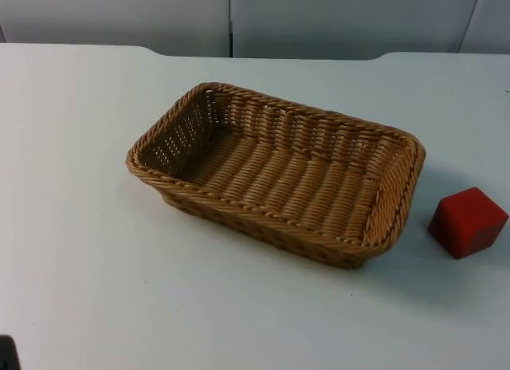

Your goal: Pick up the basket with the left hand and place the cube into the basket with the right hand.

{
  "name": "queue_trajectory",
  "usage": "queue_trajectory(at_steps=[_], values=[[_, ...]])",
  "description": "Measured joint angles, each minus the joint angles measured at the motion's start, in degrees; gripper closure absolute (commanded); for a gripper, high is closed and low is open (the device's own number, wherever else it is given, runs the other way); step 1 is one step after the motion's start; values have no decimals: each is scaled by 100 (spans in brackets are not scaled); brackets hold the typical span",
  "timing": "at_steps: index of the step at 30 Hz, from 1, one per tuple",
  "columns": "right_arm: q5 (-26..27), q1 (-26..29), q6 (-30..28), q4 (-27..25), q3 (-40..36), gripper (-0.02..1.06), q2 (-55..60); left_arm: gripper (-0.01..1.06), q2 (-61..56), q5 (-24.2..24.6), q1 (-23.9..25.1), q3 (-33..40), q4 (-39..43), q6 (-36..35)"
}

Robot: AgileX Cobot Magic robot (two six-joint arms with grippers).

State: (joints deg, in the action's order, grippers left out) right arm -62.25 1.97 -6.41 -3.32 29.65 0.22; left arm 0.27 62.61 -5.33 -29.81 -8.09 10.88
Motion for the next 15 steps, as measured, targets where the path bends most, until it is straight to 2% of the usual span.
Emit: queue_trajectory(at_steps=[5,8,9,11,13,15], values=[[0,0,0,0,0,85,0,105,0,0,0,0,-134,0],[0,0,0,0,0,85,0,105,301,0,0,-44,-847,64],[0,0,0,0,0,85,0,105,301,0,0,-44,-847,64],[0,0,0,0,0,85,0,105,858,0,0,-219,-1237,150],[0,0,0,0,0,85,0,105,1900,10,0,-606,-1569,505],[0,0,0,0,0,85,0,105,2291,10,0,-819,-1669,681]])
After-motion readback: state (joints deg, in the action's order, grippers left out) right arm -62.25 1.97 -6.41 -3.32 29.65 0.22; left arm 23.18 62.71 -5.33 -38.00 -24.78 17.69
